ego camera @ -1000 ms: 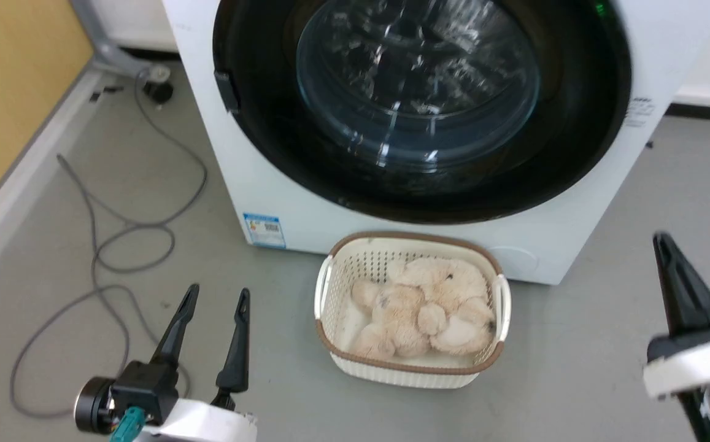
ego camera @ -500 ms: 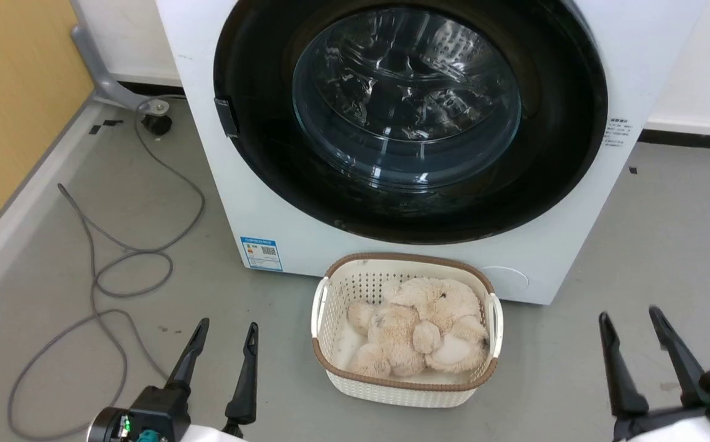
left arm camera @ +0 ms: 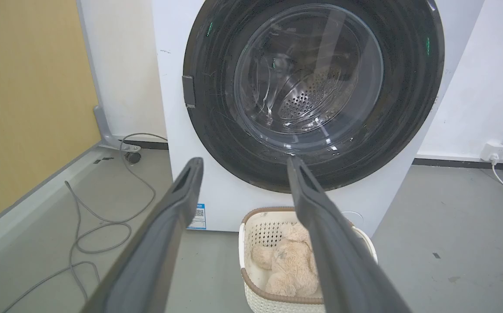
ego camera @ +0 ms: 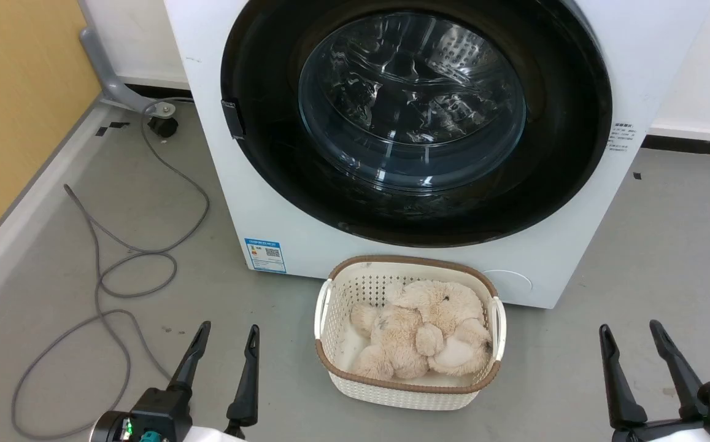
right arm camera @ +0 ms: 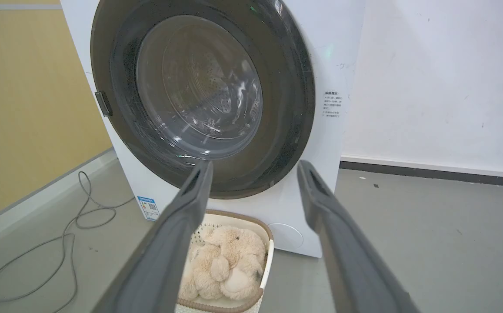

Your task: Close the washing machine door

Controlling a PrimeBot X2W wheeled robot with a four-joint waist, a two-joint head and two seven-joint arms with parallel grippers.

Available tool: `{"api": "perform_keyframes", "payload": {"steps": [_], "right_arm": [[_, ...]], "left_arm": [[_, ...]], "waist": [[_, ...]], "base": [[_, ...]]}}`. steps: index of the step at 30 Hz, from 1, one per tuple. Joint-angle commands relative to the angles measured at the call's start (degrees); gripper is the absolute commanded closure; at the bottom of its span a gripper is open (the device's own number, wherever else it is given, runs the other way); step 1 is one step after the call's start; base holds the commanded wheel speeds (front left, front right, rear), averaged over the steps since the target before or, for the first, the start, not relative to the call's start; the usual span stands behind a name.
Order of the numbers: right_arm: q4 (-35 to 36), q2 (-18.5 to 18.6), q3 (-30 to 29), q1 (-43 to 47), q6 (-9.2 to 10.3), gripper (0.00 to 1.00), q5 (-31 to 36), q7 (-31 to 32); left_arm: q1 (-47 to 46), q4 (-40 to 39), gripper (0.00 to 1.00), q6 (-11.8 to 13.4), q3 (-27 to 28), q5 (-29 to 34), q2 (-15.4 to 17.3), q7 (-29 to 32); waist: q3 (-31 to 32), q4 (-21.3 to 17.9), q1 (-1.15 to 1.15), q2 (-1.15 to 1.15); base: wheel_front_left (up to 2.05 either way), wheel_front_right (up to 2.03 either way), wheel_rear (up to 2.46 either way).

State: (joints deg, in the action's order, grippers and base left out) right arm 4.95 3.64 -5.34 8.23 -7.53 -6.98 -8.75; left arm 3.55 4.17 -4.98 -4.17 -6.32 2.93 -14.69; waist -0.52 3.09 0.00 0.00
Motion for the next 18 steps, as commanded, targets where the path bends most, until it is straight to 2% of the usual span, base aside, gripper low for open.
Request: {"api": "perform_keyframes", "payload": {"steps": [1, 18], "right_arm": [[-0.2, -0.3, -0.1, 0.8, 0.04, 1.00, 0.0, -0.4], [-0.7, -0.1, 0.6, -0.9, 0.00, 1.00, 0.6, 1.0]], "left_arm": [[0.6, -0.1, 1.00, 0.2, 0.0, 0.1, 0.0, -0.3], [-0.4, -0.5, 1.00, 0.5, 0.3, 0.7, 0.0, 1.6]], "waist": [[0.0, 0.0, 0.00, 0.00], [0.1, -0.3, 0.00, 0.00]], "base": [[0.00, 0.00, 0.00], [0.00, 0.00, 0.00]]}}
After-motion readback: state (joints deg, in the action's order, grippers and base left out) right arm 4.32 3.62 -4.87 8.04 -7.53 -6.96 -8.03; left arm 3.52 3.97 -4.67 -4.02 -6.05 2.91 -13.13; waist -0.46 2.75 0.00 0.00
